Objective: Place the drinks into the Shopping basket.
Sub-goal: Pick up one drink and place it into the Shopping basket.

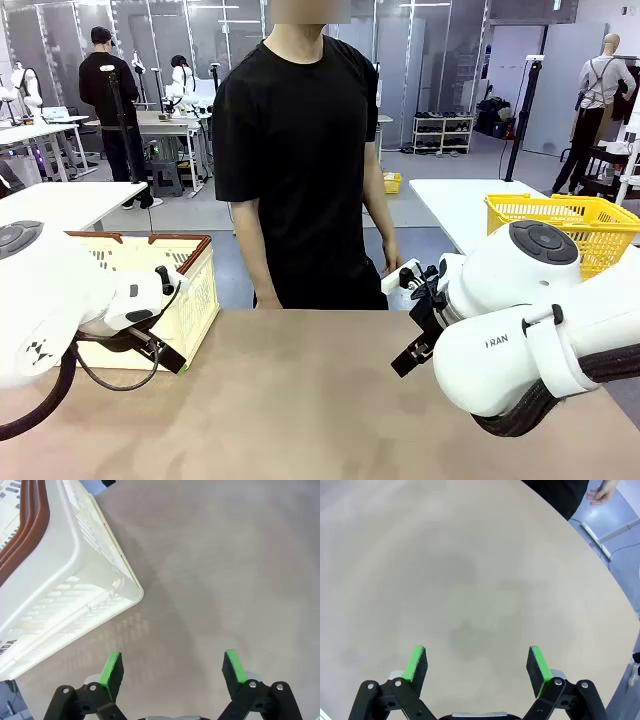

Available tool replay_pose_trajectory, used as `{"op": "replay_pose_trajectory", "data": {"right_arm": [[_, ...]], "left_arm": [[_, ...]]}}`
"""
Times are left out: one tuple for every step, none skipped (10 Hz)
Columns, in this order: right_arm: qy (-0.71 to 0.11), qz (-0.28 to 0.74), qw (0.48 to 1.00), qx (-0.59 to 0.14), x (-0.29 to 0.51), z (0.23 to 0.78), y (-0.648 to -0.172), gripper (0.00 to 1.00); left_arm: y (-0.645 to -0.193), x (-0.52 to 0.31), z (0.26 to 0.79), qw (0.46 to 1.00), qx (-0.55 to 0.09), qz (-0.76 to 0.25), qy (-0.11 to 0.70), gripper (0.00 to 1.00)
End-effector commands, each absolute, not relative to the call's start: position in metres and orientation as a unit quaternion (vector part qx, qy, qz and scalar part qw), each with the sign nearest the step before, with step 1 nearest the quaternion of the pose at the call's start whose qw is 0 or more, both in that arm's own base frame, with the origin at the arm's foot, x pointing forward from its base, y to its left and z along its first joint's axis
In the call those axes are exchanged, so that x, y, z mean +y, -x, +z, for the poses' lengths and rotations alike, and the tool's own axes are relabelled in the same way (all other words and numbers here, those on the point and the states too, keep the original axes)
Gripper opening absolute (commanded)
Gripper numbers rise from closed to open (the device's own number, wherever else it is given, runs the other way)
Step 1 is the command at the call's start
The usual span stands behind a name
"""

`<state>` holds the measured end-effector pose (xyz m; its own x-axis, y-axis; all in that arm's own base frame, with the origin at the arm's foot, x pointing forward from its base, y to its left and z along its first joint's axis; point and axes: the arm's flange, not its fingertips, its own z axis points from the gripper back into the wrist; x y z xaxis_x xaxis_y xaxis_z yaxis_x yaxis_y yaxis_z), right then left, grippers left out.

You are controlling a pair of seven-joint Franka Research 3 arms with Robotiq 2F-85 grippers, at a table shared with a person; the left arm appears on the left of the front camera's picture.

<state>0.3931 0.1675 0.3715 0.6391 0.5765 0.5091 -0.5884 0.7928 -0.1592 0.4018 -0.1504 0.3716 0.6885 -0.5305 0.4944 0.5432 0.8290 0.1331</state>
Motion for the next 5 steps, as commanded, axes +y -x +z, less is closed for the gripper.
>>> {"op": "replay_pose_trajectory", "data": {"right_arm": [[-0.011,0.322,0.905,-0.277,0.1675,0.3715,-0.3931,1.00],[-0.011,0.322,0.905,-0.277,0.1675,0.3715,-0.3931,1.00],[-0.011,0.322,0.905,-0.277,0.1675,0.3715,-0.3931,1.00],[-0.011,0.322,0.905,-0.277,0.1675,0.3715,-0.3931,1.00],[-0.011,0.322,0.905,-0.277,0.1675,0.3715,-0.3931,1.00]], "left_arm": [[-0.4017,-0.1507,0.3717,0.919,-0.265,-0.292,0.012,1.00],[-0.4017,-0.1507,0.3717,0.919,-0.265,-0.292,0.012,1.00],[-0.4017,-0.1507,0.3717,0.919,-0.265,-0.292,0.012,1.00],[-0.4017,-0.1507,0.3717,0.919,-0.265,-0.292,0.012,1.00],[-0.4017,-0.1507,0.3717,0.919,-0.265,-0.292,0.012,1.00]]}}
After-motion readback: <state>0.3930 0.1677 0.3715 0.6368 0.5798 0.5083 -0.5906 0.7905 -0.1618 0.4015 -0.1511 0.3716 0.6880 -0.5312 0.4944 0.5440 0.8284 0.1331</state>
